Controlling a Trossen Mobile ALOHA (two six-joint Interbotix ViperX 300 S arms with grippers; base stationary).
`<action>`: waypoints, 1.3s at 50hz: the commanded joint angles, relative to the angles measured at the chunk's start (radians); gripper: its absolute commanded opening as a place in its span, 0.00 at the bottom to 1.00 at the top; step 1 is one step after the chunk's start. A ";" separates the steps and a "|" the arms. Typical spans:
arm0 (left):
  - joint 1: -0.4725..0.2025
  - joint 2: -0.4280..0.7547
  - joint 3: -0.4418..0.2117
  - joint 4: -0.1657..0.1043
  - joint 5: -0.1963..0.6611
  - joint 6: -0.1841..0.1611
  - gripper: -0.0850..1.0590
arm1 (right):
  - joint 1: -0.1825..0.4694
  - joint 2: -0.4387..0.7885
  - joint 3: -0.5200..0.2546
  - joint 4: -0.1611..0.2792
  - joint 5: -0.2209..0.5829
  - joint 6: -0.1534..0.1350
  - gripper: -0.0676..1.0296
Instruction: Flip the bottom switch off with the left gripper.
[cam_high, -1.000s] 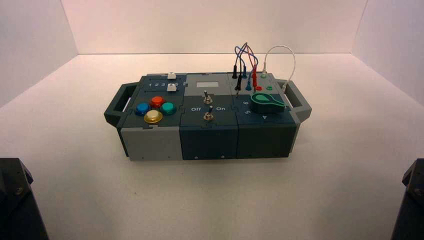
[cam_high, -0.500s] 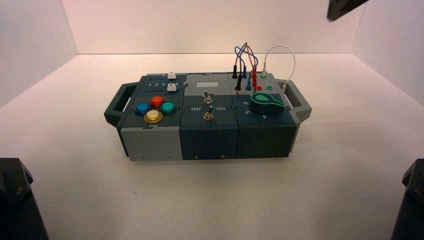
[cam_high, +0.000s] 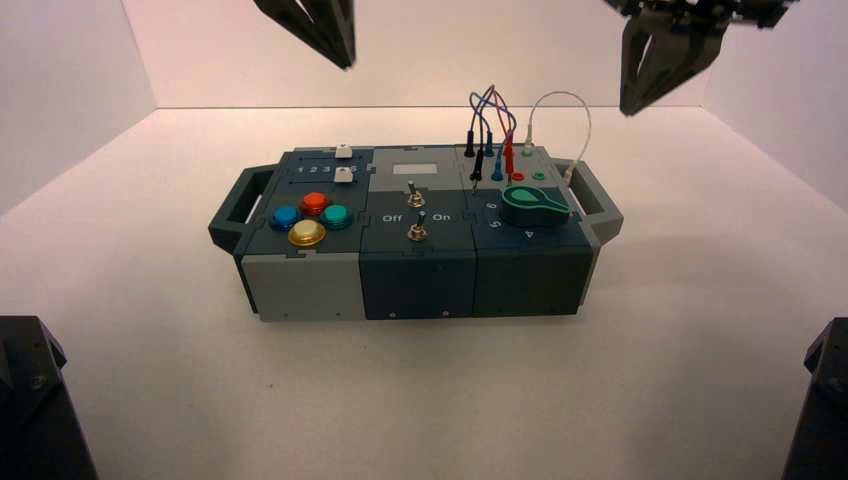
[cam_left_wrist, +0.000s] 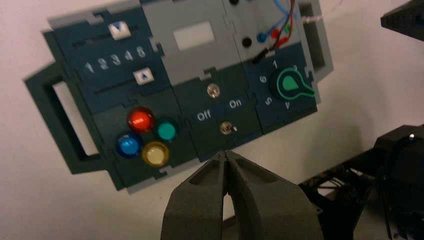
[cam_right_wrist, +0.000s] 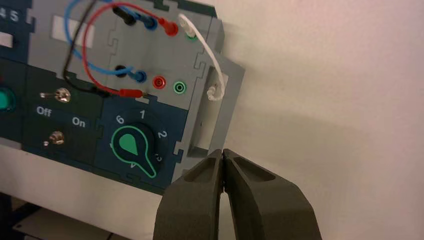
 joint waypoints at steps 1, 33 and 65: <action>-0.020 0.012 -0.021 0.006 -0.006 -0.023 0.05 | 0.008 0.003 -0.002 0.018 -0.023 0.006 0.04; -0.051 0.044 -0.081 0.009 -0.008 -0.040 0.05 | 0.069 0.187 0.011 0.023 -0.149 0.005 0.04; -0.058 0.069 -0.104 -0.008 0.003 -0.038 0.05 | 0.069 0.376 -0.011 0.025 -0.258 -0.002 0.04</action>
